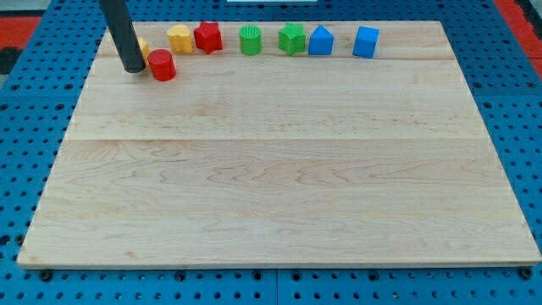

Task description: Slide the red circle to the blue cube

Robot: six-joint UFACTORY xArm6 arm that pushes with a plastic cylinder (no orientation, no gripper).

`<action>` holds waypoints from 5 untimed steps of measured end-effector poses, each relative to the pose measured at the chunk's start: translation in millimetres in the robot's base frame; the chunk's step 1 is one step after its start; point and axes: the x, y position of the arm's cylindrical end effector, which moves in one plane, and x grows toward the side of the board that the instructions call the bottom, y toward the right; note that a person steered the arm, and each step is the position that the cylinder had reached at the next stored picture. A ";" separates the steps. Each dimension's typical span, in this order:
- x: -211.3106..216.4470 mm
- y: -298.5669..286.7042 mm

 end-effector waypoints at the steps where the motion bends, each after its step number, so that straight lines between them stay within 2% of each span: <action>1: -13.4 0.0; 3: -42.2 2.8; 5: -11.5 -6.3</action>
